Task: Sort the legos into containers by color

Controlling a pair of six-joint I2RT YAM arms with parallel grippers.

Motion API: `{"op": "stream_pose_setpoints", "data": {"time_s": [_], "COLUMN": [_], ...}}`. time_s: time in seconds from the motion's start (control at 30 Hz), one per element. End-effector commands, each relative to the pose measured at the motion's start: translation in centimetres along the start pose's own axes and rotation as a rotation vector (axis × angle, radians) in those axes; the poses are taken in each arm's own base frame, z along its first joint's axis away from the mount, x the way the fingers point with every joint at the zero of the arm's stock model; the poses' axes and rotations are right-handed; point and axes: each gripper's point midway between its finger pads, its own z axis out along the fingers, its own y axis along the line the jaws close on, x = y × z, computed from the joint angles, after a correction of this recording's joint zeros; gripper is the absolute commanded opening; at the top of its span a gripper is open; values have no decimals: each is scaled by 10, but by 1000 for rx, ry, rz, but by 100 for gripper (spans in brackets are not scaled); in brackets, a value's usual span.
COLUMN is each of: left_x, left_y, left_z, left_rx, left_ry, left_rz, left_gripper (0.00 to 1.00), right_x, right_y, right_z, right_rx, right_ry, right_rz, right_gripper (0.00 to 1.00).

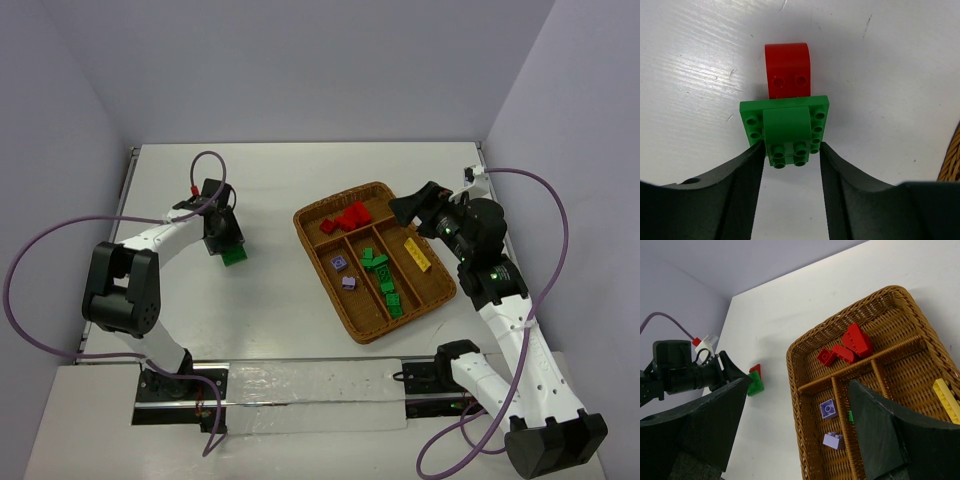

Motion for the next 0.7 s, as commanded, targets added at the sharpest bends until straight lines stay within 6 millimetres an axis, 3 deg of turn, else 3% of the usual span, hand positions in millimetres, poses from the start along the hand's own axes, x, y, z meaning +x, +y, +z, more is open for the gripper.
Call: {"op": "stream_pose_setpoints", "data": {"time_s": [0.0,0.37,0.6,0.67], "left_x": [-9,-10,-8,-11], "left_y": [-1,8,6,6], "left_z": [-3,3,3,-1], "left_rx": [8,-49,-45,-45], "left_ry": [-42,-51,-47,-53], "left_rz": [-12,-9,-5,-7], "left_gripper": [56,49,25,7], "right_x": [-10,-9,-9,-9], "right_y": [12,11,13,13], "right_z": [-1,-2,-2,-3], "right_rx": [-33,-29,-38,-36], "right_ry": [-28,-25,-24,-23], "right_rz": [-13,-18,-13,-13], "right_gripper": [89,89,89,89]}}
